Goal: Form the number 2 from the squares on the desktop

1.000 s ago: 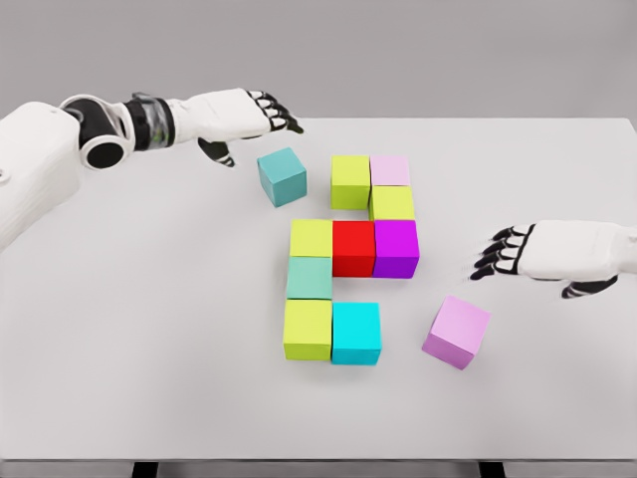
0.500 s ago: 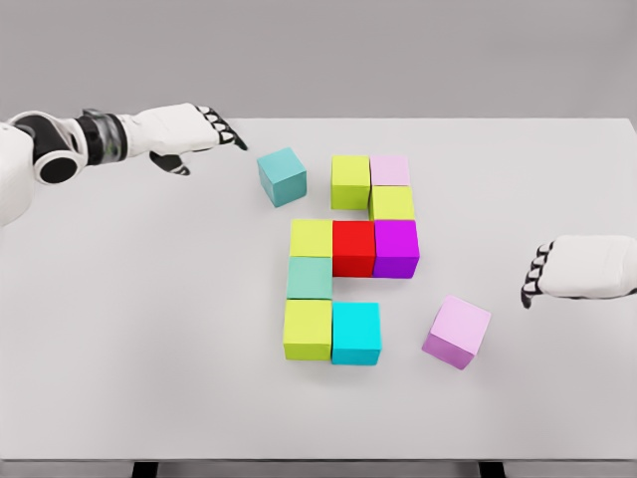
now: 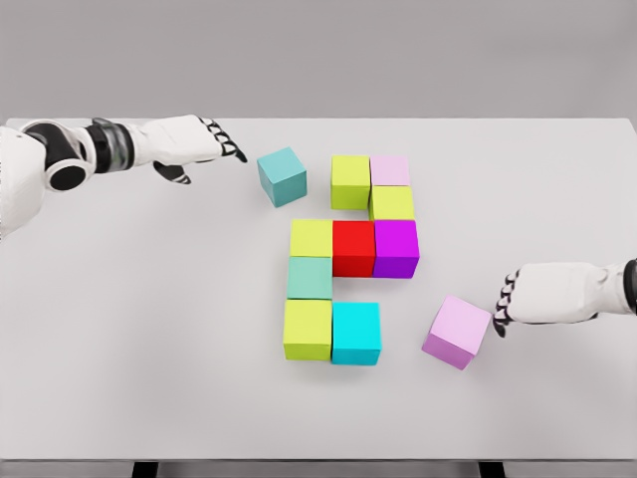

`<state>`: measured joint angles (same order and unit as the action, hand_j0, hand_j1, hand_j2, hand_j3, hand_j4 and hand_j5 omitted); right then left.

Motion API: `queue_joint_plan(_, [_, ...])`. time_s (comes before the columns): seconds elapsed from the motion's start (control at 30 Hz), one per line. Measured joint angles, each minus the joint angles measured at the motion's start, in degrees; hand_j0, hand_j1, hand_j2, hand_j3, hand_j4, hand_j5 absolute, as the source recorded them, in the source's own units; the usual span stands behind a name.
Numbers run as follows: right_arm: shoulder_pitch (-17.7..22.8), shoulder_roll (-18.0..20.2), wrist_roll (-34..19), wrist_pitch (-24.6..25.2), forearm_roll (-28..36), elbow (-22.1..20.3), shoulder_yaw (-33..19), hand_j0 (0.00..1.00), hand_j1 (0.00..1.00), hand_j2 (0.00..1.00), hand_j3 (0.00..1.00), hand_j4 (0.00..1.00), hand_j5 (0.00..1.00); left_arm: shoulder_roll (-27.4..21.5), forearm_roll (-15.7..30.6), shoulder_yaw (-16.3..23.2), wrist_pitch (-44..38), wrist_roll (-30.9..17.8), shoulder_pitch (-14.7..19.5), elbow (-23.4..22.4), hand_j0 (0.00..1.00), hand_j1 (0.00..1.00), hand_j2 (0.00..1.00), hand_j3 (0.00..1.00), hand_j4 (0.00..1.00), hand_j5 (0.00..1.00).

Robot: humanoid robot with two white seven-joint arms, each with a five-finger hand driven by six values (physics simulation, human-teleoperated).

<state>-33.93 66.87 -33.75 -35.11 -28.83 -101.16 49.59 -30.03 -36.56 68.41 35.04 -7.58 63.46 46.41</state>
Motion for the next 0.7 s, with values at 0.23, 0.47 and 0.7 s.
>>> queue_joint_plan(0.23, [-0.09, -1.49, 0.12, 0.0, 0.84, -0.07, 0.01, 0.6, 0.6, 0.6, 0.6, 0.6, 0.6, 1.51, -0.18, -0.11, 0.0, 0.0, 0.18, -1.91, 0.89, 0.89, 0.89, 0.89, 0.89, 0.89])
queue_joint_plan(0.47, [-0.09, -2.67, 0.18, -0.01, 1.41, -0.06, 0.01, 0.6, 0.6, 0.6, 0.6, 0.6, 0.6, 2.25, -0.36, -0.13, 0.0, 0.0, 0.18, -2.56, 0.89, 0.89, 0.89, 0.89, 0.89, 0.89])
queue_joint_plan(0.7, [0.0, -2.73, 0.21, -0.01, 5.16, 0.0, -0.04, 0.6, 0.6, 0.6, 0.6, 0.6, 0.6, 4.18, -0.7, -0.16, -0.01, 0.01, 0.26, -4.36, 0.89, 0.89, 0.89, 0.89, 0.89, 0.89])
